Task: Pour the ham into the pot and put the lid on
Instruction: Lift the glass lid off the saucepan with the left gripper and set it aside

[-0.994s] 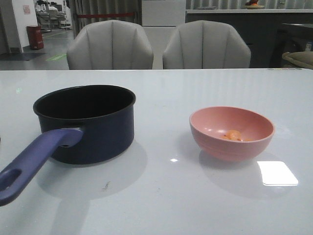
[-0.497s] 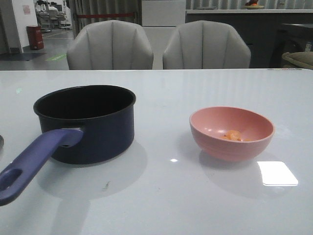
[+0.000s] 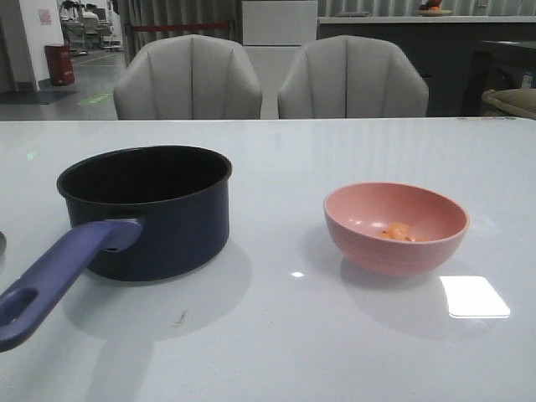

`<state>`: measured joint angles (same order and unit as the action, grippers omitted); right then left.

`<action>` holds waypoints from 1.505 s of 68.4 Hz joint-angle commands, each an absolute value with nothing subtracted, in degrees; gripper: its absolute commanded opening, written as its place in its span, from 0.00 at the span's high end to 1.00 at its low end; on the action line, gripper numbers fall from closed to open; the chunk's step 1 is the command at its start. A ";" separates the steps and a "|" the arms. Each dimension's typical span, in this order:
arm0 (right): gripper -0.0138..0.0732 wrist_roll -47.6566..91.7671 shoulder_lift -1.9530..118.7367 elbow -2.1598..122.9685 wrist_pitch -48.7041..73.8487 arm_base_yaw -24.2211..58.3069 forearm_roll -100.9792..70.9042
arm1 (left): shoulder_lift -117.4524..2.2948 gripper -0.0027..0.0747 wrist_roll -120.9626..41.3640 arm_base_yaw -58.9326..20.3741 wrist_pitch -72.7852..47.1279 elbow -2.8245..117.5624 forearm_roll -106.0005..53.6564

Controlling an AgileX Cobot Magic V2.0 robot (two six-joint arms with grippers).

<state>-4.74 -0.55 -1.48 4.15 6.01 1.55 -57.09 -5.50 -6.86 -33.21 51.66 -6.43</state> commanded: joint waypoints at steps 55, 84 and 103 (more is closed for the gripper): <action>0.66 -4.35 -1.70 -1.20 -7.47 5.63 2.49 | -6.52 0.33 -5.45 -19.56 -24.43 23.59 -6.88; 0.66 -4.34 15.68 16.80 13.65 5.63 1.18 | -6.52 0.33 -5.45 -19.56 -24.33 22.65 -6.88; 0.64 -4.40 23.13 18.20 13.71 5.63 -1.31 | -6.52 0.33 -5.45 -19.56 -24.33 22.56 -6.88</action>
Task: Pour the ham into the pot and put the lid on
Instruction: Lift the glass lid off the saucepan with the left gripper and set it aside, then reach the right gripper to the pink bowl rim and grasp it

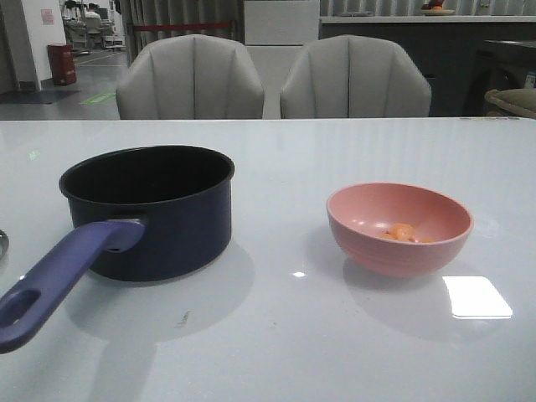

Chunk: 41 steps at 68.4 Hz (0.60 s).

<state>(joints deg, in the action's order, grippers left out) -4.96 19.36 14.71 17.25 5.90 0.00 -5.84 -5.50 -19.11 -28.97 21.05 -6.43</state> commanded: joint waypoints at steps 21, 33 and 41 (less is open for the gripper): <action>0.20 -4.40 48.39 29.95 14.91 5.70 -8.96 | -6.52 0.33 -5.45 -19.56 -24.33 22.56 -6.88; 0.20 -4.40 65.46 38.11 15.31 6.71 -11.84 | -6.52 0.33 -5.45 -19.56 -24.33 22.56 -6.88; 0.20 -4.40 75.14 44.02 15.69 9.22 -12.05 | -6.52 0.33 -5.45 -19.56 -24.33 22.56 -6.88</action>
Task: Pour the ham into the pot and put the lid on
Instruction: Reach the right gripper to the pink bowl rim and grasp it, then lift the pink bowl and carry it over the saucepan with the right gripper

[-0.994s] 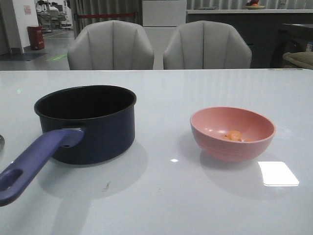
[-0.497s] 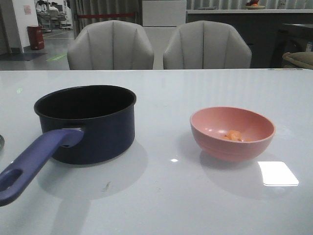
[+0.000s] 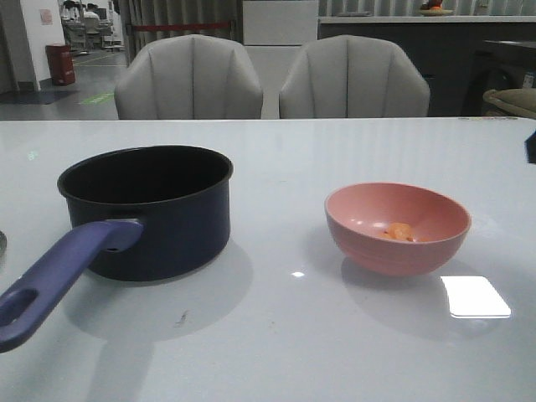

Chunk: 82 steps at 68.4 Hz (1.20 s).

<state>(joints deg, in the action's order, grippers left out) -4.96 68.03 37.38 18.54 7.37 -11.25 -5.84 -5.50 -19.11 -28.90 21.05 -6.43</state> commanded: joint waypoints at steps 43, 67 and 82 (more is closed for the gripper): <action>0.70 -4.40 99.14 62.29 22.13 10.74 -17.27 | -6.52 0.33 -5.45 -19.56 -24.33 22.56 -6.88; 0.69 4.15 97.88 75.79 31.82 14.36 -17.83 | -6.52 0.33 -5.45 -19.56 -24.33 22.56 -6.88; 0.69 5.76 101.01 89.79 37.64 24.37 -17.14 | -6.52 0.33 -5.45 -19.56 -24.33 22.56 -6.88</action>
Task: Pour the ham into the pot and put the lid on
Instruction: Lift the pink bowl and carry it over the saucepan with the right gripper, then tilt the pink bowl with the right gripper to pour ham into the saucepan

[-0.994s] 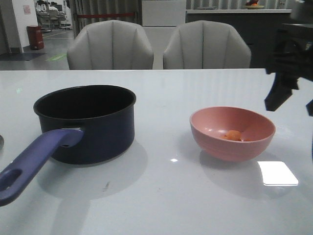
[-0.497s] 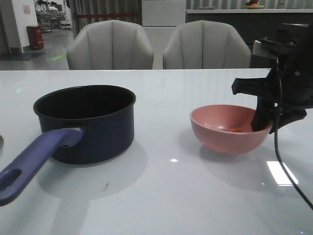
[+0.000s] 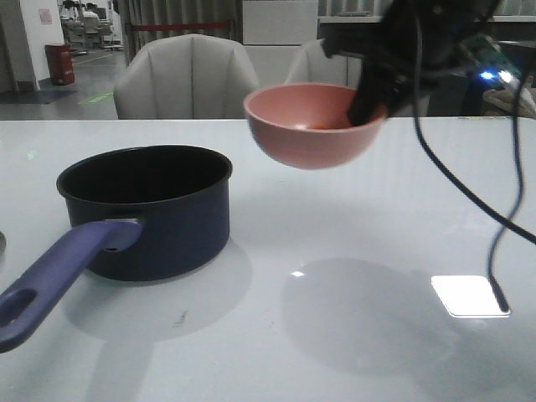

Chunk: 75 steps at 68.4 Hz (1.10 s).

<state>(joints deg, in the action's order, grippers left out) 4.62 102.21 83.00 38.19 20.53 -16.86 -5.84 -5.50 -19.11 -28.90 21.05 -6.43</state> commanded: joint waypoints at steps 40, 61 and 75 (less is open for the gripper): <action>0.69 9.02 106.72 82.33 -21.02 36.98 -14.44 | -6.52 0.33 -5.45 -19.56 -24.33 22.56 -6.88; 0.69 19.23 110.77 73.28 -50.21 37.91 0.00 | -6.52 0.33 -5.45 -19.56 -24.33 22.56 -6.88; 0.69 36.25 113.89 73.28 -59.91 39.06 1.48 | -6.52 0.33 -5.45 -19.56 -24.33 22.56 -6.88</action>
